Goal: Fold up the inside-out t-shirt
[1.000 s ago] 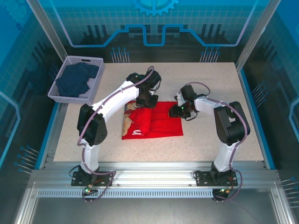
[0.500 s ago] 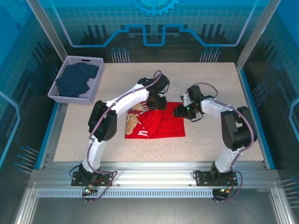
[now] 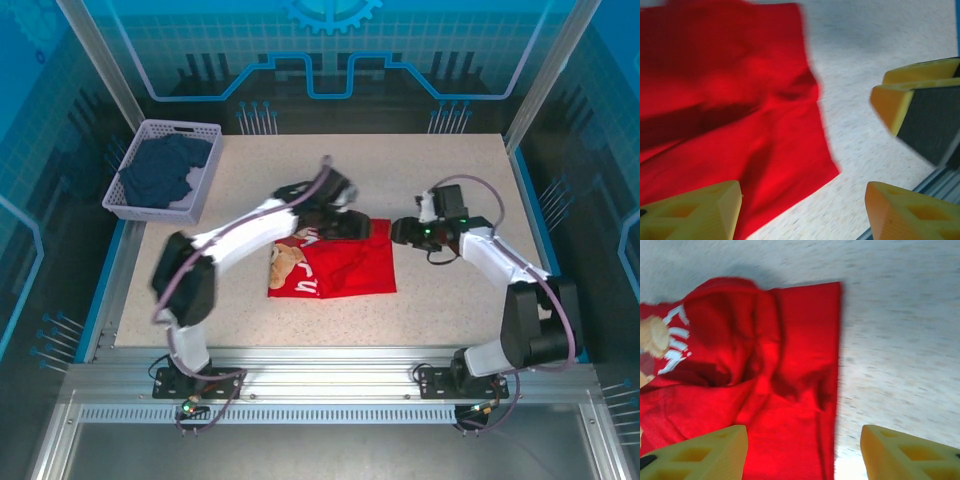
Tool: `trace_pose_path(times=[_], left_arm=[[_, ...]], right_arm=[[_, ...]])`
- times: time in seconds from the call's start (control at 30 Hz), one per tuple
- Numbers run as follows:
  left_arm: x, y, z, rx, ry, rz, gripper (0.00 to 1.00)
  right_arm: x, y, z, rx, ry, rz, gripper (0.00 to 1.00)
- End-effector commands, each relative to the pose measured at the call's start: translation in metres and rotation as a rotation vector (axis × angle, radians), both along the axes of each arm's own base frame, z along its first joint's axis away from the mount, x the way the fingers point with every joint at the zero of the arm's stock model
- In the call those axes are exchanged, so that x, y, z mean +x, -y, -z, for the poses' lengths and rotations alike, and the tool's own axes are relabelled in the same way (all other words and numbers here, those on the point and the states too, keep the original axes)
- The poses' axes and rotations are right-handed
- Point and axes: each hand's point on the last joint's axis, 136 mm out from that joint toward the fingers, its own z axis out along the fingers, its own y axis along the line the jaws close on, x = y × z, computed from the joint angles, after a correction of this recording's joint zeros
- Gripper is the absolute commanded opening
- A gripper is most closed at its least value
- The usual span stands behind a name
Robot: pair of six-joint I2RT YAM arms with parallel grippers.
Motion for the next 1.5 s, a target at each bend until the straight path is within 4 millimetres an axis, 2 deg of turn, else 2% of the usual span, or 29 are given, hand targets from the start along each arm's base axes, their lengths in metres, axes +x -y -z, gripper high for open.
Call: trace_pose_path(times=[0.0,0.07,0.13,0.33,0.43,0.57,0.67,0.8,0.93,1.03,1.13,1.27,1.37,1.47], left_arm=[[0.005,-0.064,0.017,-0.007,0.011,-0.171,0.71],[-0.004,-0.081,0.033,-0.016,-0.036,-0.210,0.72],[-0.011,-0.080,0.044,-0.039,-0.068,-0.204,0.73],[-0.010,-0.068,0.066,-0.079,-0.121,-0.190,0.73],[-0.010,-0.059,0.074,-0.091,-0.136,-0.173,0.71],[-0.009,-0.049,0.085,-0.093,-0.147,-0.161,0.64],[-0.009,-0.041,0.086,-0.108,-0.144,-0.141,0.53],[-0.012,-0.019,0.070,-0.133,-0.085,-0.074,0.35],[-0.022,0.017,0.052,-0.165,-0.021,0.030,0.23],[-0.032,0.052,0.046,-0.201,0.014,0.118,0.22],[-0.045,0.090,0.046,-0.220,0.028,0.221,0.23],[-0.064,0.134,0.044,-0.231,0.054,0.362,0.37],[-0.074,0.144,0.037,-0.252,0.053,0.427,0.48],[-0.078,0.133,0.020,-0.244,0.112,0.459,0.57]], right_arm=[[0.026,-0.053,-0.012,0.015,0.087,-0.129,0.66],[0.034,-0.079,-0.006,-0.002,0.086,-0.185,0.68],[0.042,-0.094,0.003,-0.034,0.082,-0.209,0.68],[0.068,-0.107,0.036,-0.102,0.034,-0.211,0.63],[0.075,-0.112,0.044,-0.095,0.023,-0.214,0.56],[0.086,-0.108,0.047,-0.128,0.016,-0.200,0.42],[0.091,-0.102,0.045,-0.137,0.004,-0.189,0.29],[0.093,-0.090,0.040,-0.150,-0.008,-0.175,0.18],[0.098,-0.077,0.034,-0.122,-0.033,-0.164,0.13],[0.102,-0.062,0.036,-0.092,-0.088,-0.149,0.13],[0.107,-0.045,0.039,-0.032,-0.138,-0.125,0.19],[0.112,-0.023,0.027,0.053,-0.160,-0.097,0.33],[0.104,-0.001,0.014,0.032,-0.149,-0.066,0.42],[0.082,0.014,0.002,0.018,-0.134,-0.037,0.48]])
